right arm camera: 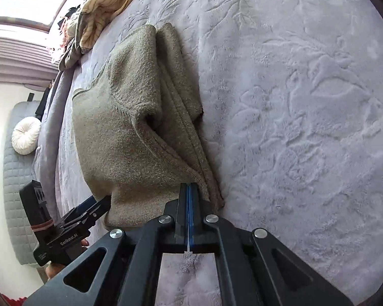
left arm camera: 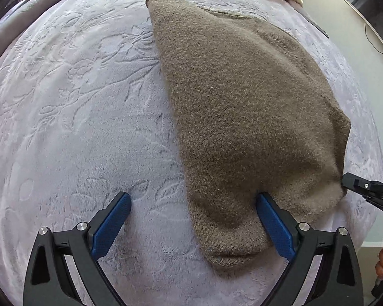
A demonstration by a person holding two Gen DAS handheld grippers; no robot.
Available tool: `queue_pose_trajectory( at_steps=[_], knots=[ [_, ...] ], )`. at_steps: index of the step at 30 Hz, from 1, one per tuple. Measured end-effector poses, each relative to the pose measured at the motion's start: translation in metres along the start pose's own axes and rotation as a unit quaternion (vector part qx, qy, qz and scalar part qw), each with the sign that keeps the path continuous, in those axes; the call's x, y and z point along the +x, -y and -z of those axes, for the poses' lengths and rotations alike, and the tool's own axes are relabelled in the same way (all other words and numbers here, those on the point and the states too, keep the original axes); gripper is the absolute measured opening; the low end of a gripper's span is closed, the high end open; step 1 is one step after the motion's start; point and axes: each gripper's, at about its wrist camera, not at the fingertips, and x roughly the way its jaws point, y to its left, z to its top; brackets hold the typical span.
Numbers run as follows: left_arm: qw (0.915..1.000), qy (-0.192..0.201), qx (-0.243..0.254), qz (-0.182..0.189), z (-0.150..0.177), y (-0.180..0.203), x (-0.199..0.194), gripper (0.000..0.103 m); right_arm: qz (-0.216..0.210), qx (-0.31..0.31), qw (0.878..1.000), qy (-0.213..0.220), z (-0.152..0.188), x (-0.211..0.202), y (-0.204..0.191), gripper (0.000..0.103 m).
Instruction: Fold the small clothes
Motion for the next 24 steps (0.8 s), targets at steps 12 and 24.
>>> queue_pose_trajectory(
  at_steps=[12,24],
  knots=[
    [0.9996,-0.017,-0.014,0.018,-0.003,-0.009,0.002,0.101,0.015,-0.084,0.994,0.071,-0.038,-0.030,-0.054,0.007],
    [0.9946,0.090,-0.048,-0.018,-0.083,-0.027,-0.033,0.101,0.037,-0.179,0.981,0.059,-0.083,0.001,-0.096,0.007]
  ],
)
